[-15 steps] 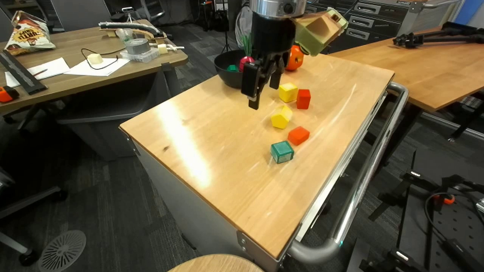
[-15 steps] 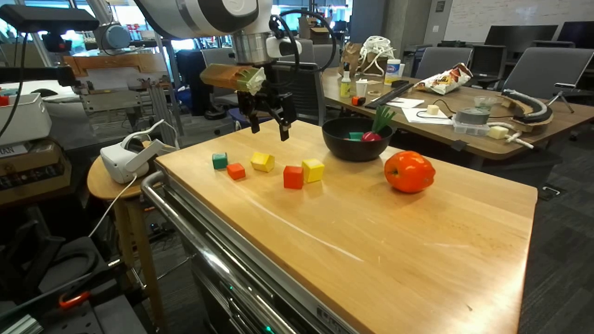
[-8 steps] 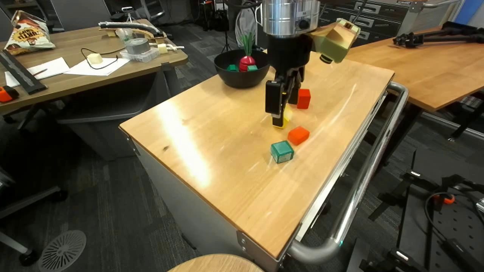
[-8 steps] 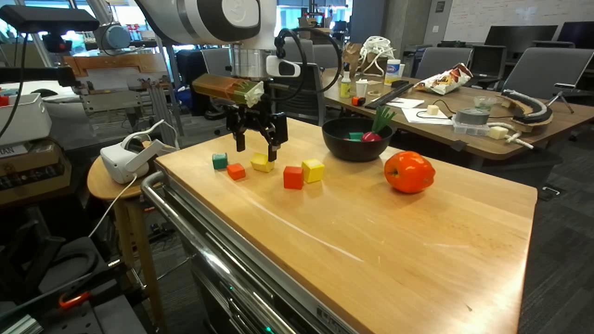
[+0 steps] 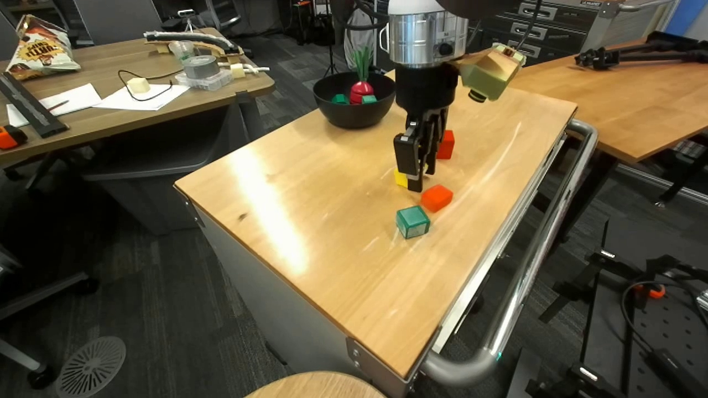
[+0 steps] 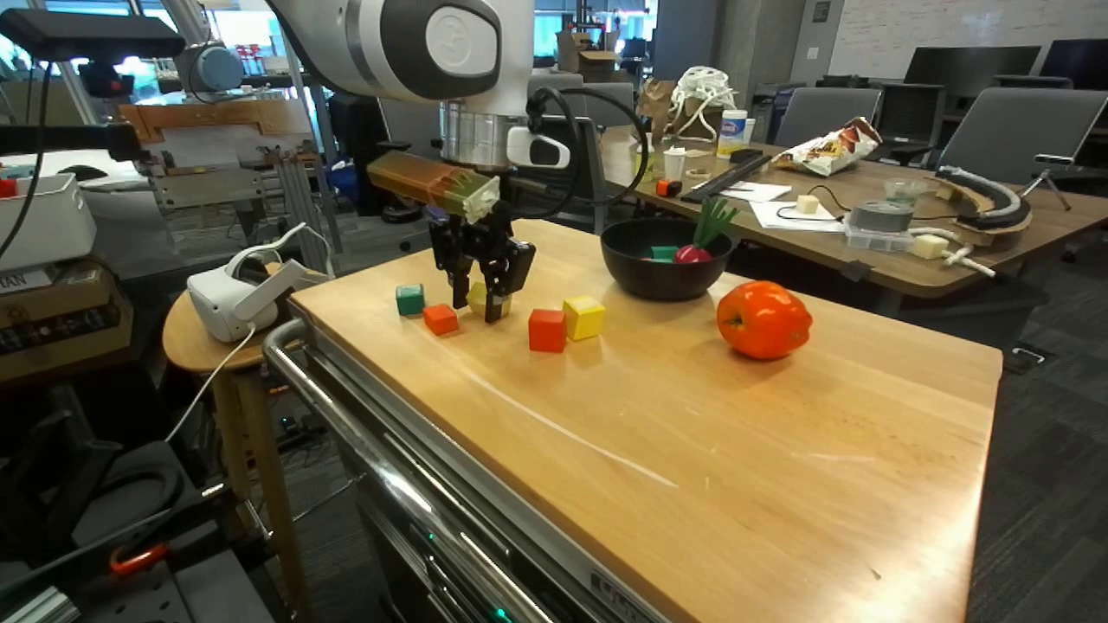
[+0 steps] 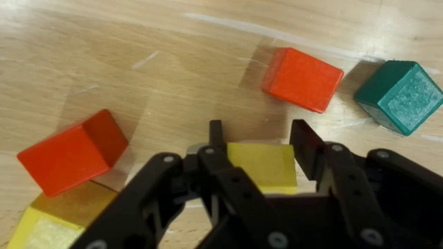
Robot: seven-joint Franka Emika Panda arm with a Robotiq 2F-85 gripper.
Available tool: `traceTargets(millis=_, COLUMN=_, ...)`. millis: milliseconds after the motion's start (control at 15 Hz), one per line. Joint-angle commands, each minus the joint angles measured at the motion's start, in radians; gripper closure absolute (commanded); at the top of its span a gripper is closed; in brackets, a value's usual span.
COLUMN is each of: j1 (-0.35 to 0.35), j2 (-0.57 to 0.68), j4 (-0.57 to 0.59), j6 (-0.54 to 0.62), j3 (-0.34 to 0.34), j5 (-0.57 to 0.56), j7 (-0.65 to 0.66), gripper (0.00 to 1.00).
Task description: Place the toys in the black bowl then put the apple at the left back corner of the trolley
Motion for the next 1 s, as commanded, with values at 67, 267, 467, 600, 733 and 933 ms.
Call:
traceTargets(millis=67, j1=-0.012, j2=-0.012, j4=0.017, j6=0.054, j3=0.015, j5=0.036, j7=-0.009, gripper=0.79)
traceTargets(millis=267, j1=-0.002, j2=-0.058, j4=0.028, j6=0.150, j3=0.004, j5=-0.028, j7=0.044, gripper=0.79)
traceTargets(millis=467, j1=-0.003, j2=-0.090, j4=0.111, j6=0.173, j3=-0.017, j5=-0.120, j7=0.137, gripper=0.79)
traceTargets(millis=600, j1=-0.005, j2=-0.081, j4=0.179, j6=0.190, j3=-0.030, j5=-0.222, j7=0.220, gripper=0.79)
traceTargets(millis=733, j1=-0.005, j2=-0.038, j4=0.261, j6=0.201, j3=-0.047, j5=-0.345, j7=0.338, gripper=0.79)
traceTargets(millis=933, j1=-0.001, j2=0.058, j4=0.376, j6=0.172, j3=-0.065, j5=-0.421, j7=0.434, gripper=0.79)
